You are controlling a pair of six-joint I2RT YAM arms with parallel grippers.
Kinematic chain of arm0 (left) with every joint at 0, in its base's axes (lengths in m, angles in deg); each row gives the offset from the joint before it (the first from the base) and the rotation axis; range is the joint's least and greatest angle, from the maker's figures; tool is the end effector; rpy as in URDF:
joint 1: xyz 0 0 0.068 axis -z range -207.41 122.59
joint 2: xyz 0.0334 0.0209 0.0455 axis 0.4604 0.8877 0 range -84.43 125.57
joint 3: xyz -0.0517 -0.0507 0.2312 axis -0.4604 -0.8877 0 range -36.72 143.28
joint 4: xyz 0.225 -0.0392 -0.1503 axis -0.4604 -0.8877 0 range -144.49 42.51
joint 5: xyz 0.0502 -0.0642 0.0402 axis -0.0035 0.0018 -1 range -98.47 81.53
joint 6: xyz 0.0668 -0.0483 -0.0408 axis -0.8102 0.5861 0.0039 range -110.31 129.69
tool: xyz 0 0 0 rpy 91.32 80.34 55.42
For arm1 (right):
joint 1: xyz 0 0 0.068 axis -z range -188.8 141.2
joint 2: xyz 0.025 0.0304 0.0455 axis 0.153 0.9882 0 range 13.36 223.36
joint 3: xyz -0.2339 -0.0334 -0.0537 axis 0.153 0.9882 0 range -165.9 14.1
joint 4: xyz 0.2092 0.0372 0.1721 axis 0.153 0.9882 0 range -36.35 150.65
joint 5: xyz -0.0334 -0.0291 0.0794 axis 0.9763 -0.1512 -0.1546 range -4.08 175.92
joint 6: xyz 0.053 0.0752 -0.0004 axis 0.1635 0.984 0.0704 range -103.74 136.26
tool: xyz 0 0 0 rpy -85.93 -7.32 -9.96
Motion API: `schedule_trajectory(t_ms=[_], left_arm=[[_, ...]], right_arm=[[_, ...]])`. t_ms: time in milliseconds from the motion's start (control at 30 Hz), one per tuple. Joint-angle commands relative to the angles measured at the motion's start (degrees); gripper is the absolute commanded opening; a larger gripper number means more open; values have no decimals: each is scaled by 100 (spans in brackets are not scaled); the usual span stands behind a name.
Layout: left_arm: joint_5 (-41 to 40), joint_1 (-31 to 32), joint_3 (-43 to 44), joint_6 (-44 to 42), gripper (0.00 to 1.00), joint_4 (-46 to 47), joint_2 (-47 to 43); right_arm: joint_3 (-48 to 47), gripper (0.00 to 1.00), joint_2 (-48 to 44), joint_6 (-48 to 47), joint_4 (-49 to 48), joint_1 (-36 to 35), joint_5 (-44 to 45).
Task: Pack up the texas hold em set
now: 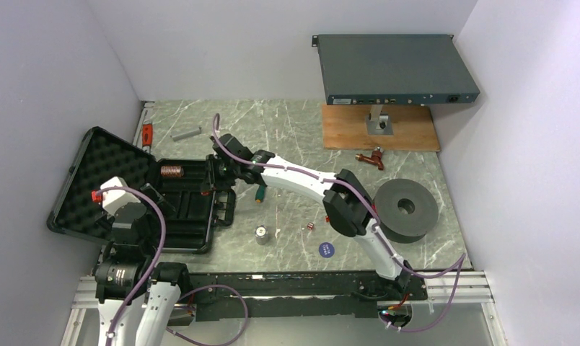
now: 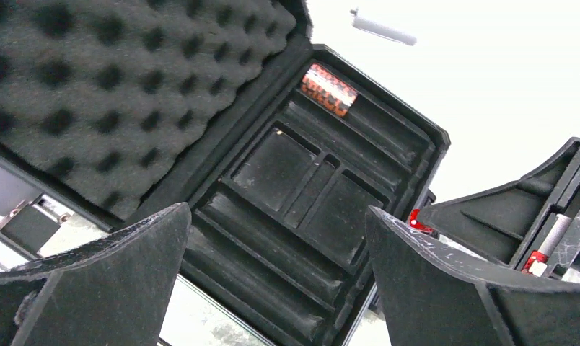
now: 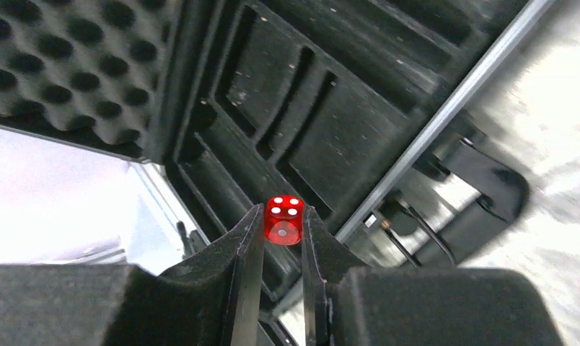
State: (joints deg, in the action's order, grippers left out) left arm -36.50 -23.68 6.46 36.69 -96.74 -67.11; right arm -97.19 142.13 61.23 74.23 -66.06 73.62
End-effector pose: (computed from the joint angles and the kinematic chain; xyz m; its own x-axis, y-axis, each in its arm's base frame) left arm 0.1410 0.0298 0.2907 -0.1837 -0.3896 -0.9025 -0.5122 0.8216 -0.2504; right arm 0.2834 0.4732 0.1791 -0.8808 -0.0931 -0.4641 -0.4099 0.6406 0.6494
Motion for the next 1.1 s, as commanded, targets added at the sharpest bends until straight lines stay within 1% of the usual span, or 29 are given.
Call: schedule_trajectory(t_ms=[0,133,267,467,567,733,833,1067], left_arm=[[-664,1,258,305,97,-127,-84],[-677,4,354,358,96,-282,-82],[-822,-10,392,457,96,-420,-70],[-775,-17,401,453,95,-440,-62],[-766,-21,411,455,95,-440,-62],[-763,-30,402,464,94,-443,-62],[-753,-30,393,451,94,-440,-56],[-715,-39,393,446,93,-429,-45]], right_arm=[[-687,0,401,300,-667,-22,-645],[-883,0,726,553,-1107,-37,-752],[-1170,0,1030,578,-1281,-78,-513],[-1558,0,1386,396,-1358,-216,84],[-1652,0,1512,236,-1445,-316,550],[-1710,0,1652,-166,-1694,-490,1176],[-1890,0,1829,-424,-1669,-577,1540],[-2134,0,2076,-559,-1556,-678,2023]])
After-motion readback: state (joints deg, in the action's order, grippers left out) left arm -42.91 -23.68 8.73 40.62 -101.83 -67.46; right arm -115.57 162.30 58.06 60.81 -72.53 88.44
